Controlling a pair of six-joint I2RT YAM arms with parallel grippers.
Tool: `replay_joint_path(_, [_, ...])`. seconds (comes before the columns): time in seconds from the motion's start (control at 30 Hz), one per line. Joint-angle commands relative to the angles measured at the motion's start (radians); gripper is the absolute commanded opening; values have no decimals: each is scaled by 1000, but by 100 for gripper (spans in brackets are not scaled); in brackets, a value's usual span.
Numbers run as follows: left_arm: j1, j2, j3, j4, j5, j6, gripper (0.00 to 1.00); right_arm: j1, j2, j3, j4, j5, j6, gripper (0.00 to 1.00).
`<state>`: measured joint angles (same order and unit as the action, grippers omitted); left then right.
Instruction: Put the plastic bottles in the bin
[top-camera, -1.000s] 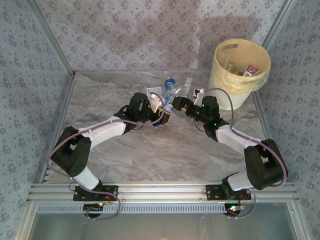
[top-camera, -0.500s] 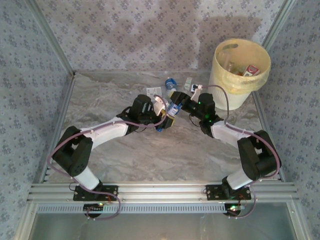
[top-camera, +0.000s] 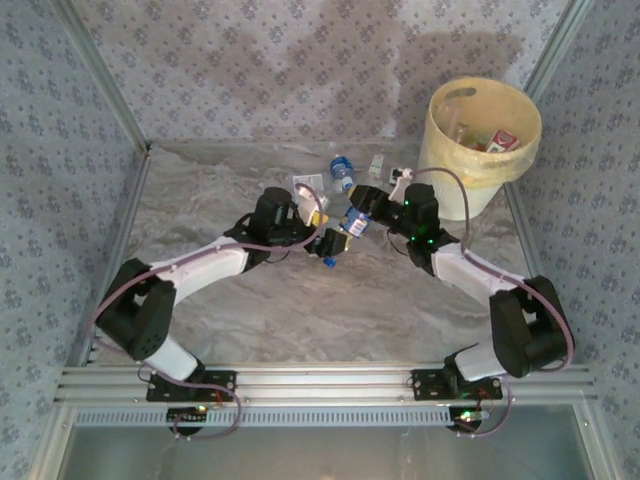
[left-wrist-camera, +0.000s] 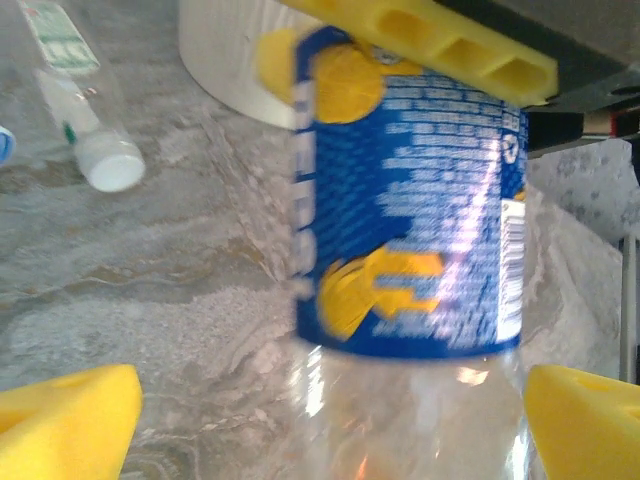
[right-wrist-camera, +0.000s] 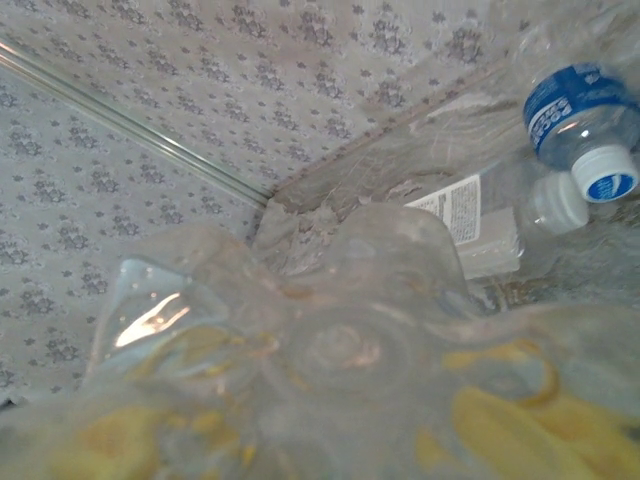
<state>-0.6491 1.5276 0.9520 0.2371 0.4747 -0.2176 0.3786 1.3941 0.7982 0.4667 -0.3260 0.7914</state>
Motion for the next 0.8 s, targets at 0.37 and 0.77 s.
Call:
replay_joint_path(0.37, [104, -371, -205, 78, -518, -132, 98, -89, -225, 355, -595, 253, -538, 56])
replay_joint_path(0.77, [150, -433, -245, -9, -572, -169, 98, -338, -96, 769, -556, 323, -544, 52])
